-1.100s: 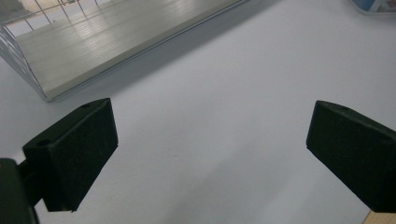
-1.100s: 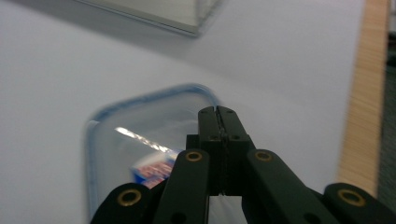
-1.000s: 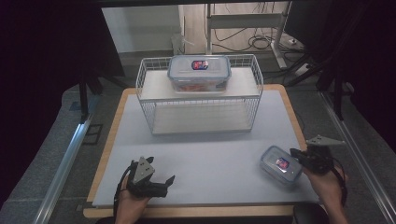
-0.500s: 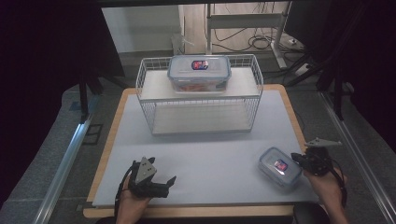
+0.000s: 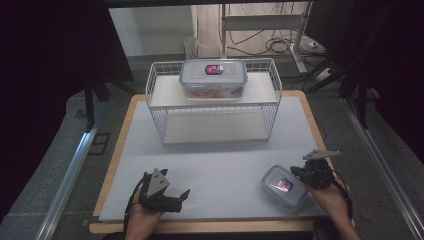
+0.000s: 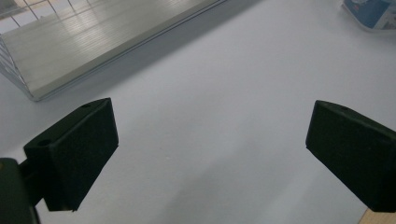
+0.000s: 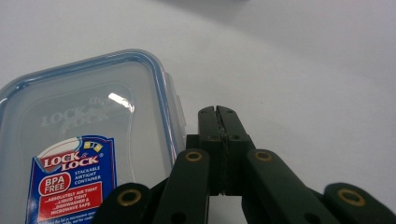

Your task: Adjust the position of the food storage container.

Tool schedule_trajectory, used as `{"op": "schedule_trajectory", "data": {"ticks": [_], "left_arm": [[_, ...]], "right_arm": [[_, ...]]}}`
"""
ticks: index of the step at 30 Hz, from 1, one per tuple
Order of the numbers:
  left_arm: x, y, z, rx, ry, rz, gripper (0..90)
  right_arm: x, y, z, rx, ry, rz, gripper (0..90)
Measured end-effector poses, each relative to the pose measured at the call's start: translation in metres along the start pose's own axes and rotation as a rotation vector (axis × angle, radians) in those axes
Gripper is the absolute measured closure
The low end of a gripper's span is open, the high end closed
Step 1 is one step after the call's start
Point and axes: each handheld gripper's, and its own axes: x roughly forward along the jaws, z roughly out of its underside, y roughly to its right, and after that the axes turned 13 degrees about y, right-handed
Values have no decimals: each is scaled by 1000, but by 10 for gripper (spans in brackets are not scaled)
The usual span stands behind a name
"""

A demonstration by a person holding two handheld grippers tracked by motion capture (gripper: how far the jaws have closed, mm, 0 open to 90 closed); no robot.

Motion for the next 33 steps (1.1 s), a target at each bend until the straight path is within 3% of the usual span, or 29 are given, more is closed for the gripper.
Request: {"op": "schedule_trajectory", "data": {"ticks": [6, 10, 11, 16, 20, 22, 24, 33], "left_arm": [[2, -1, 0, -3, -6, 9, 24], [1, 0, -1, 8, -2, 6, 24], [1, 0, -1, 10, -1, 6, 24], [0, -1, -1, 6, 0, 1, 24], [1, -1, -2, 8, 2, 0, 24], [1, -1, -1, 7, 2, 2, 24], [2, 0, -1, 10, -3, 7, 24], [3, 1, -1, 9, -5, 12, 24]], "right_arm": [[-22, 9, 10, 42, 3, 23, 887], [-40, 7, 24, 50, -6, 47, 885], [-49, 6, 31, 70, -18, 42, 877], [-58, 2, 45, 99, -49, 25, 877], [-58, -5, 51, 129, -66, -15, 883], [-56, -8, 50, 111, -68, -4, 886], [-53, -8, 48, 124, -68, -9, 887], [-23, -11, 26, 108, -65, -46, 889]]}}
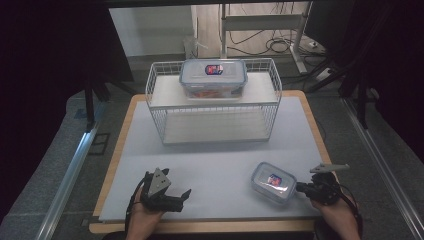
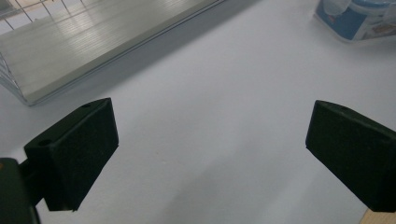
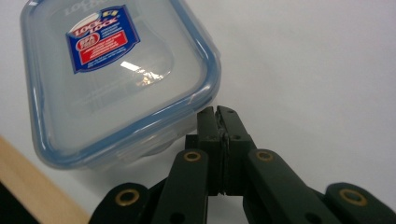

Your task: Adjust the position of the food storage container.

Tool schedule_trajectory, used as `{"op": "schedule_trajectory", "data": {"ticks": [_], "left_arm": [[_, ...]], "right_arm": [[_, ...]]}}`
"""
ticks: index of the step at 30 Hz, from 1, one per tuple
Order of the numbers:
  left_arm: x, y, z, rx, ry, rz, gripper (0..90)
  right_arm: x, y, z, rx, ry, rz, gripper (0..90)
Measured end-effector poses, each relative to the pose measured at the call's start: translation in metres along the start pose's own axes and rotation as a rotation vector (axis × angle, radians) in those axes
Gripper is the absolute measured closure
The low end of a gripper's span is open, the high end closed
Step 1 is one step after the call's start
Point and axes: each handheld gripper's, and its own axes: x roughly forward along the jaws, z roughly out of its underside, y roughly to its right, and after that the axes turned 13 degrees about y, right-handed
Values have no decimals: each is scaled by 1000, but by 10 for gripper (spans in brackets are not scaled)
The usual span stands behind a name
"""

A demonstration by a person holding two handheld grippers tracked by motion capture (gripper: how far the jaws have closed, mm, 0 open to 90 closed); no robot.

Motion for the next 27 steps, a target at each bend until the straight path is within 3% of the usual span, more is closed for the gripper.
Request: {"op": "schedule_trajectory", "data": {"ticks": [7, 14, 17, 22, 27], "left_arm": [[1, 0, 0, -2, -3, 5, 25], [2, 0, 1, -4, -10, 8, 25], [1, 1, 1, -3, -10, 8, 25], [1, 0, 1, -6, -12, 8, 26], [2, 2, 0, -3, -11, 10, 27]], "right_arm": [[30, -10, -19, -22, -4, -50, 893], [49, -28, -29, -58, -19, -93, 893], [51, -33, -28, -61, -28, -104, 893], [45, -34, -22, -8, -49, -134, 892], [48, -38, -26, -26, -49, -133, 894]]}}
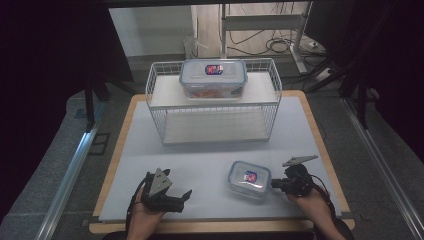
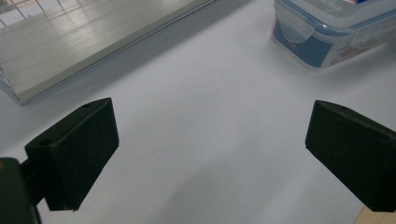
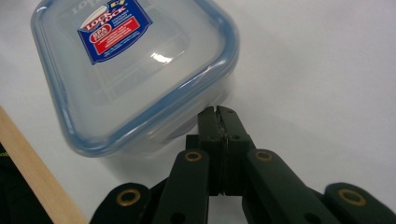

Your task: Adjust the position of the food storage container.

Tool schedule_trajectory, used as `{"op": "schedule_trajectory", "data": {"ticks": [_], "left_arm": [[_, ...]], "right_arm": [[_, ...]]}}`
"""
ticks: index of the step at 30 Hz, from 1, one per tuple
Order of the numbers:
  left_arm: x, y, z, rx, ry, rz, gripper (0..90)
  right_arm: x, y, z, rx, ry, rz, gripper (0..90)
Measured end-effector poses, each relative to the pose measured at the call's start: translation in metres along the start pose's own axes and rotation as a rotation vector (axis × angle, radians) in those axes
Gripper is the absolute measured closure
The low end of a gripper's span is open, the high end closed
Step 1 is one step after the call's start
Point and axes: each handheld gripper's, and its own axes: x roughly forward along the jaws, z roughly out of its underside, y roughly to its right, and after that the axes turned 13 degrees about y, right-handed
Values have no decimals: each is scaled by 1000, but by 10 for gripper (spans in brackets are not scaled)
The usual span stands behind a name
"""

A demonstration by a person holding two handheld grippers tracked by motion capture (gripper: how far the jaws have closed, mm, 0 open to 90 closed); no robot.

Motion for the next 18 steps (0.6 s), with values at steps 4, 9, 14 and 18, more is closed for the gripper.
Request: {"op": "schedule_trajectory", "data": {"ticks": [4, 9, 14, 18], "left_arm": [[1, 0, 0, -3, -3, 2, 27], [0, -1, 0, -1, -5, 3, 28], [0, -1, 1, -3, -4, 4, 28], [0, -1, 1, -2, -8, 6, 29]], "right_arm": [[9, -4, -5, -28, -3, -14, 894], [23, -15, -14, -76, -6, -33, 894], [36, -22, -21, -108, -9, -47, 895], [47, -26, -28, -121, -9, -55, 894]]}}
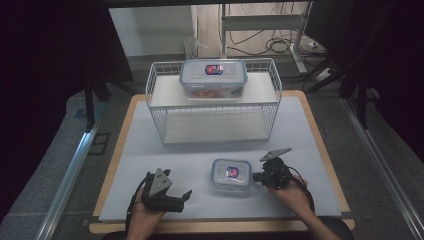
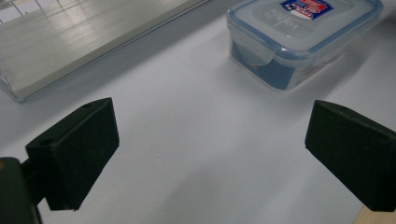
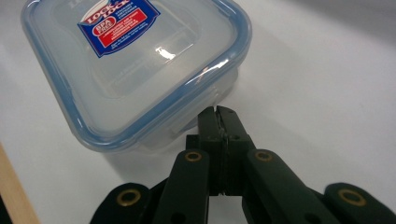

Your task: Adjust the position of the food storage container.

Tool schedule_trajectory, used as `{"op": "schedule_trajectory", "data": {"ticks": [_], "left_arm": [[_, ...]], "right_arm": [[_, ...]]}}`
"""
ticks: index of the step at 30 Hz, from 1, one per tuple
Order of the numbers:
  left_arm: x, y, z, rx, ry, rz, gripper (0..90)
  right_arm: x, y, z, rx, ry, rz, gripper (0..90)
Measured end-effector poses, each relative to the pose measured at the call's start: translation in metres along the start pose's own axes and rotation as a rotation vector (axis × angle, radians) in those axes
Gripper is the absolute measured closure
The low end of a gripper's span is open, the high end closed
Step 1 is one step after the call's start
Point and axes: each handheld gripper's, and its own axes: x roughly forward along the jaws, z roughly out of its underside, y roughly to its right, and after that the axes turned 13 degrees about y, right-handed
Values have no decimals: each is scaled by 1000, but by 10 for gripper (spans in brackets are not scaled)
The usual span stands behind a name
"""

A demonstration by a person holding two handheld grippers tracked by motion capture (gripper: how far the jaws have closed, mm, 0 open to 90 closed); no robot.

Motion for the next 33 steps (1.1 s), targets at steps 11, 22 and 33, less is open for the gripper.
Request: {"op": "schedule_trajectory", "data": {"ticks": [11, 22, 33], "left_arm": [[1, -1, 1, -8, -5, 0, 29], [0, -5, 4, -15, -16, -5, 39], [-1, -13, 8, -73, -13, 0, 75]], "right_arm": [[18, -4, -13, -17, 13, -29, 894], [-8, 8, -7, -86, 76, 31, 729], [-24, 13, 5, -138, 124, 61, 348]]}}
